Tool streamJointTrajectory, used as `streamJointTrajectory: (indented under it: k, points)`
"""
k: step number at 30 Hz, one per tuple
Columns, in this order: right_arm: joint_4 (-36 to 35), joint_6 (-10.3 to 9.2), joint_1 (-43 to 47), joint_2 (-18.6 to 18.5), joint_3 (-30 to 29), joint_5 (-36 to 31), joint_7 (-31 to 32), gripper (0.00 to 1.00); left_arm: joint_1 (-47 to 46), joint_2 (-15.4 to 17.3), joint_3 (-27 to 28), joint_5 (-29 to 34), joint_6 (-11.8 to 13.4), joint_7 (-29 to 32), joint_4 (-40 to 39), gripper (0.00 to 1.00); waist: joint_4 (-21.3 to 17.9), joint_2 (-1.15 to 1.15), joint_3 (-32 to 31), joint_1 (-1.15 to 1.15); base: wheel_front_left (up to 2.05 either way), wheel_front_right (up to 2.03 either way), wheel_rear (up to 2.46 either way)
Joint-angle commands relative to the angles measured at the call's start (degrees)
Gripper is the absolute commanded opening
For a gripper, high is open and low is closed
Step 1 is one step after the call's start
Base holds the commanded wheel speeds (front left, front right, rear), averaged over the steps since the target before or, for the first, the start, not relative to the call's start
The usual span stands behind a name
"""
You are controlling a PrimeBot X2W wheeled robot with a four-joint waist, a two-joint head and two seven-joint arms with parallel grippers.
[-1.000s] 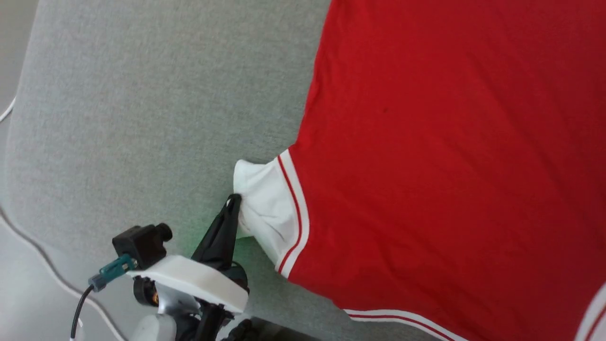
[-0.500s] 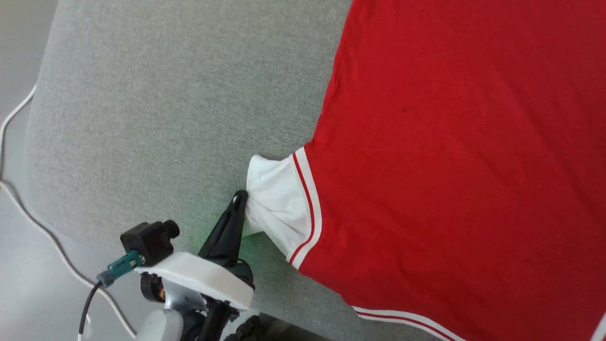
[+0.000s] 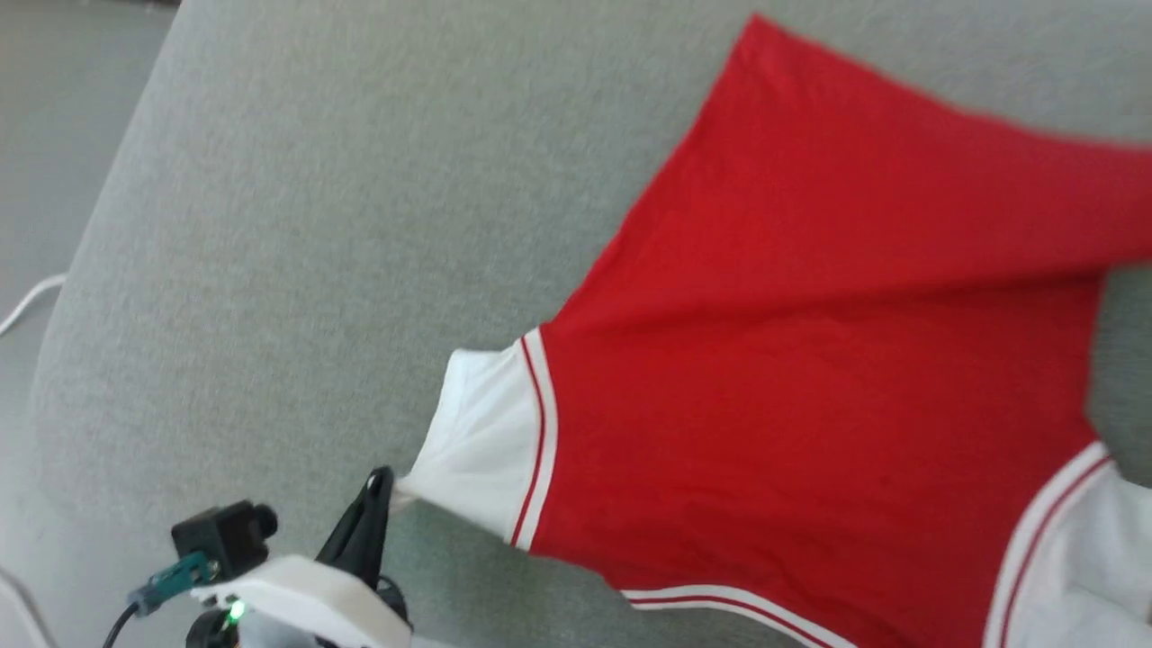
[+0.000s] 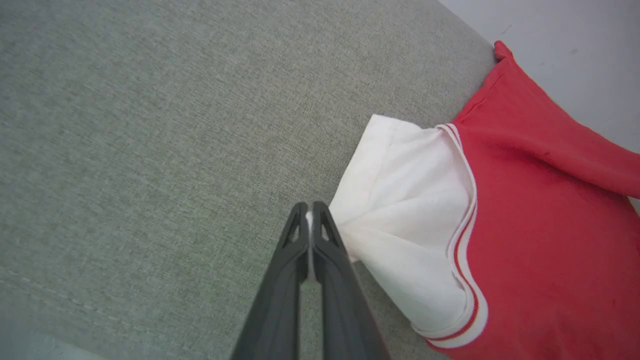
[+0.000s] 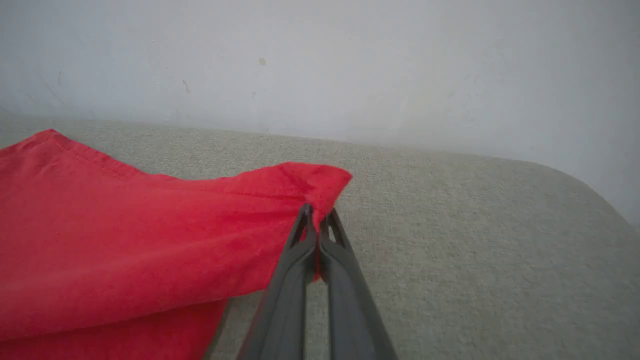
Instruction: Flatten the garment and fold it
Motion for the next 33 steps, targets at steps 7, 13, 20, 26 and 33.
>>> streamJointTrajectory:
  k: [7,13,20,26,33]
  points:
    - [-7.52,-0.06,14.26,6.58,-6.95,0.12,11.13,0.0,4.58,1.9,1.74,-0.78,1.72,1.67,-3.02,0.0,-8.64,0.0,-11.21,0.01,0.0,0.0,0.0]
    - [-12.13,-0.06,21.31,11.07,-10.52,0.77,28.58,0.0,5.22,2.5,2.15,-0.99,2.13,2.1,-4.25,0.0,-10.15,0.0,-11.54,0.01,0.0,0.0,0.0]
    - [-12.68,-0.06,25.14,13.64,-12.35,2.41,42.54,0.0,4.92,2.64,1.73,-1.06,2.1,2.45,-4.39,0.0,-10.4,0.0,-11.58,0.01,0.0,0.0,0.0]
    - [-14.34,-0.06,25.87,14.35,-12.15,3.44,41.77,0.94,4.54,2.93,1.35,-1.22,1.76,2.79,-4.08,0.0,-10.12,0.0,-11.36,0.01,0.0,0.0,0.0]
    - [-15.91,-0.06,21.52,14.38,-11.55,1.88,25.38,1.0,4.1,3.05,1.36,-1.44,1.68,2.7,-3.63,0.0,-9.45,0.0,-11.27,0.01,0.0,0.0,0.0]
